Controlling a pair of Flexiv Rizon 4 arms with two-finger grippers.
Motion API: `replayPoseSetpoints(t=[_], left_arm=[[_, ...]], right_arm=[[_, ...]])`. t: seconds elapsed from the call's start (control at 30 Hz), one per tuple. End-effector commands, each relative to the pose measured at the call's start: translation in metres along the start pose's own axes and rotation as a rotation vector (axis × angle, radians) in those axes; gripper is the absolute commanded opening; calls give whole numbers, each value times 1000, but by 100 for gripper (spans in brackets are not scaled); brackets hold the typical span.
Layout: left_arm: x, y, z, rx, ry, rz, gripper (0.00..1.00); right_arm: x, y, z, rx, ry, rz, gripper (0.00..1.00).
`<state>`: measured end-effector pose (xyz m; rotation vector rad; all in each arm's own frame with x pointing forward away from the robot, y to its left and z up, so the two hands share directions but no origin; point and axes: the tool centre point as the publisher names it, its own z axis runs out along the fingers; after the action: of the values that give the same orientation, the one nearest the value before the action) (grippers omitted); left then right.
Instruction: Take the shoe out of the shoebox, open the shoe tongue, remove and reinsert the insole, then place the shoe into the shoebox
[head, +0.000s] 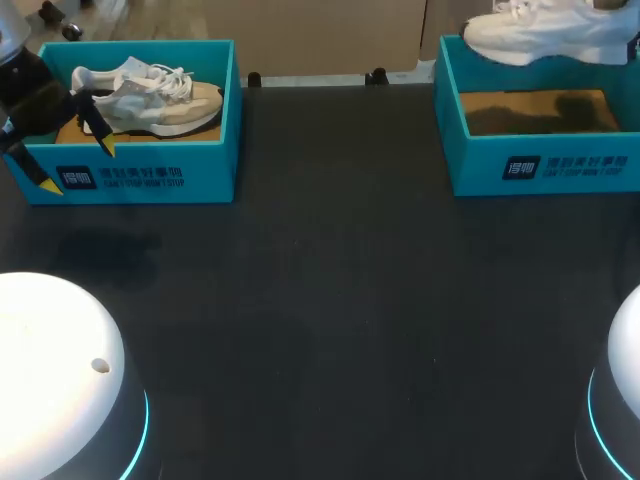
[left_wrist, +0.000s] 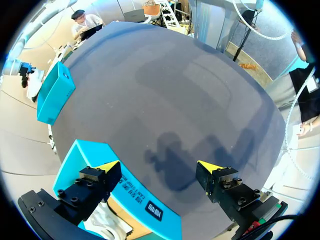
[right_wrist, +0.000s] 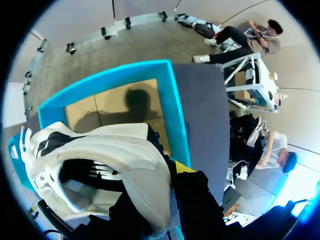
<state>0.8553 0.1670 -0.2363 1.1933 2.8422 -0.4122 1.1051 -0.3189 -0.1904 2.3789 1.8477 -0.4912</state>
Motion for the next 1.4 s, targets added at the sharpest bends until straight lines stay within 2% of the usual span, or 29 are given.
replayPoseSetpoints(t=[0.03, 0.43, 0.5, 0.6, 0.63, 0.67, 0.73, 1.1, 1.13, 1.17, 1.4], left_arm=[[1, 0, 0, -3, 1, 0, 100], [1, 0, 0, -3, 1, 0, 100], [1, 0, 0, -3, 1, 0, 100], [1, 0, 0, -3, 1, 0, 100], [1, 0, 0, -3, 1, 0, 100], [1, 0, 0, -3, 1, 0, 100], [1, 0, 0, -3, 1, 0, 100], [1, 0, 0, -3, 1, 0, 100], [1, 0, 0, -3, 1, 0, 100], [1, 0, 0, -3, 1, 0, 100], [1, 0, 0, -3, 1, 0, 100]], right_arm=[[8, -19, 12, -86, -63, 33, 0], [8, -19, 12, -86, -63, 33, 0], [6, -16, 19, -95, -97, 41, 0], [1, -16, 29, -129, -125, 36, 0], [0, -18, 31, -182, -108, 20, 0], [0, -19, 33, -171, -130, 32, 0], [0, -23, 37, -223, -102, 19, 0], [0, -26, 40, -231, -88, 12, 0], [2, -24, 40, -243, -128, 13, 0], [2, -22, 42, -276, -108, -2, 0], [-4, -17, 67, -298, -66, -10, 0]])
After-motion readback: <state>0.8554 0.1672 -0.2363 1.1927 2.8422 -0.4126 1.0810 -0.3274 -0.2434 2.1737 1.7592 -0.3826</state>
